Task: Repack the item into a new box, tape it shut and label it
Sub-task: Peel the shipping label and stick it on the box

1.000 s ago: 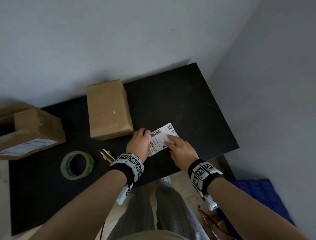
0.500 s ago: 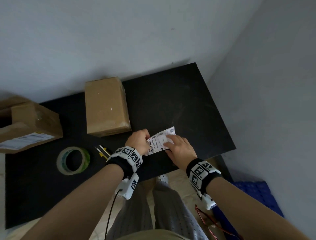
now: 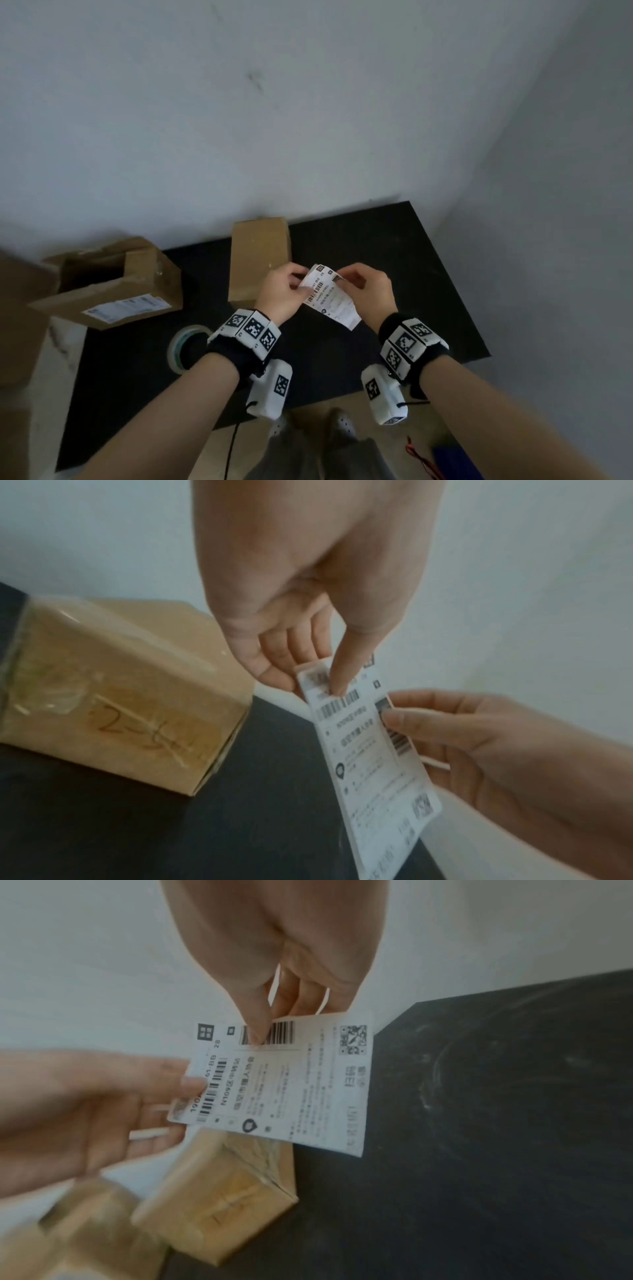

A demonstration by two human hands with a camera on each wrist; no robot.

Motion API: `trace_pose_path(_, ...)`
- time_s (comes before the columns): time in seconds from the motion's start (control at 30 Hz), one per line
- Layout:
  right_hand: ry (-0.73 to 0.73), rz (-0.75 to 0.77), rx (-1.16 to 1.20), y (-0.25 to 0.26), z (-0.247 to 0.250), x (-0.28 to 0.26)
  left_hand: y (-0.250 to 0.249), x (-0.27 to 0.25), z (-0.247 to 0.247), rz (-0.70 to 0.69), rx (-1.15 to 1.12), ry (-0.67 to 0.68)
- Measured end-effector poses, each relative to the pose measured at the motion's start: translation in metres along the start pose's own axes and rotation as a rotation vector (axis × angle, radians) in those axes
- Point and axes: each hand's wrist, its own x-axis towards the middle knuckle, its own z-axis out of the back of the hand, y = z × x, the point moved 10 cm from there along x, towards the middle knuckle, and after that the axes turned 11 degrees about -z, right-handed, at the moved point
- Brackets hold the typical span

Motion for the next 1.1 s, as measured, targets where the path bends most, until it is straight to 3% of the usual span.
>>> trace_pose_path(0.1, -0.019, -0.037, 0.109, 0.014, 0.004, 0.003, 0.005, -0.001, 0.021, 0.073, -0.091, -0.018)
trace_pose_path(0.27, -0.084, -0.070, 0.059, 0.030, -0.003, 0.006, 0.009, -0.006, 0.044, 0.089, -0.304, -0.065)
trace_pose_path(0.4, -0.202, 0.130, -0.106, 0.064, -0.008, -0.006, 0.010, -0.005, 0.055, 0.079, -0.364, -0.074)
trace_pose_path(0.53, -0.053, 0.233, -0.018, 0.089, -0.040, -0.013, 0.003, -0.004, 0.060, 0.045, -0.458, -0.080)
trace_pose_path(0.7, 0.064, 0.152, 0.081, 0.083, -0.055, -0.008, -0.001, -0.001, 0.063, 0.030, -0.560, -0.061)
trace_pose_path(1.1, 0.008, 0.106, 0.077, 0.069, -0.042, -0.012, -0.007, 0.003, 0.044, 0.041, -0.542, 0.039)
